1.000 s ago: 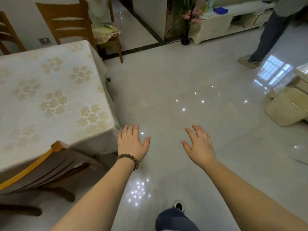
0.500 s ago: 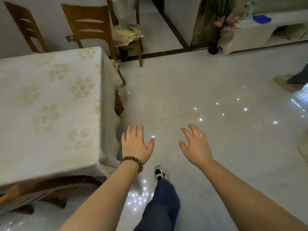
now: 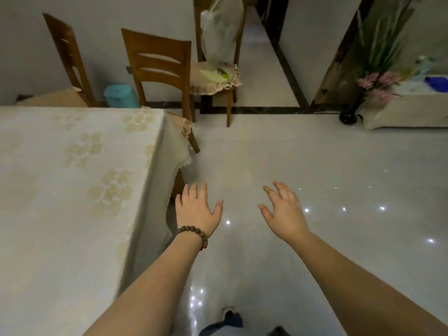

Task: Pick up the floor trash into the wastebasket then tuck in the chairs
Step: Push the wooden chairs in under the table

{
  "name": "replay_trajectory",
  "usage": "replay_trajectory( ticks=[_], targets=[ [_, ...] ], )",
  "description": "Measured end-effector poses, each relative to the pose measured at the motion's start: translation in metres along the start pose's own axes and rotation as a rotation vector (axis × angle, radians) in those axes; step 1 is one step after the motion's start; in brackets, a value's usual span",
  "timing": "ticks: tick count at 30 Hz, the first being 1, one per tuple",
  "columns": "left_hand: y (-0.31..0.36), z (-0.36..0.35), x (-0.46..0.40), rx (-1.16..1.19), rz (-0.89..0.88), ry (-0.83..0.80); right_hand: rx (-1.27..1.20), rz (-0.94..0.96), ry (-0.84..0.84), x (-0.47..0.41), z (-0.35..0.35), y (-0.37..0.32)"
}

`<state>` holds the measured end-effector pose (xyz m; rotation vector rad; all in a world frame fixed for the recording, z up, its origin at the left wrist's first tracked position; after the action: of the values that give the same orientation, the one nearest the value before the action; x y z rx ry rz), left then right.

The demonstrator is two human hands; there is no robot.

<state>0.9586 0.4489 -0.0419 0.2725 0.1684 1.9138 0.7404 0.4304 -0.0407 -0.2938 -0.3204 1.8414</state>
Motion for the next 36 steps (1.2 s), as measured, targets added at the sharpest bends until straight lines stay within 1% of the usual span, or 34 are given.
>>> replay_trajectory(
  ticks=[4,7,13,19,24,31,36],
  targets=[
    [0.025,0.002,-0.063,-0.003,0.029,-0.003,-0.012,0.028,0.008,-0.072,0.006,0.021],
    [0.046,-0.002,-0.111,-0.004,0.056,-0.004,-0.019,0.039,-0.017,-0.129,0.006,0.042],
    [0.102,-0.017,-0.226,-0.031,0.116,-0.006,-0.012,0.115,-0.058,-0.267,0.009,0.102],
    [0.183,-0.006,-0.372,-0.013,0.212,0.003,0.032,0.185,-0.069,-0.438,0.050,0.166],
    [0.233,0.017,-0.475,-0.003,0.270,0.053,0.036,0.251,-0.068,-0.560,0.080,0.186],
    [0.250,0.029,-0.592,0.066,0.404,0.074,0.012,0.366,-0.127,-0.698,0.070,0.191],
    [0.239,0.032,-0.689,0.095,0.496,0.145,0.021,0.479,-0.150,-0.809,0.045,0.180]
  ],
)
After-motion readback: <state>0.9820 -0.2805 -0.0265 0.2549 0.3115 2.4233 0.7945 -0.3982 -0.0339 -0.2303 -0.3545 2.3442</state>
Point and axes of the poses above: each hand's wrist, its own x-axis away from the middle knuckle, its own z-axis out of the back of the hand, y = z × x, the point moved 2 cm from there along -x, towards the middle knuckle, and after that the axes turned 8 degrees about z, right-handed, at the moved point
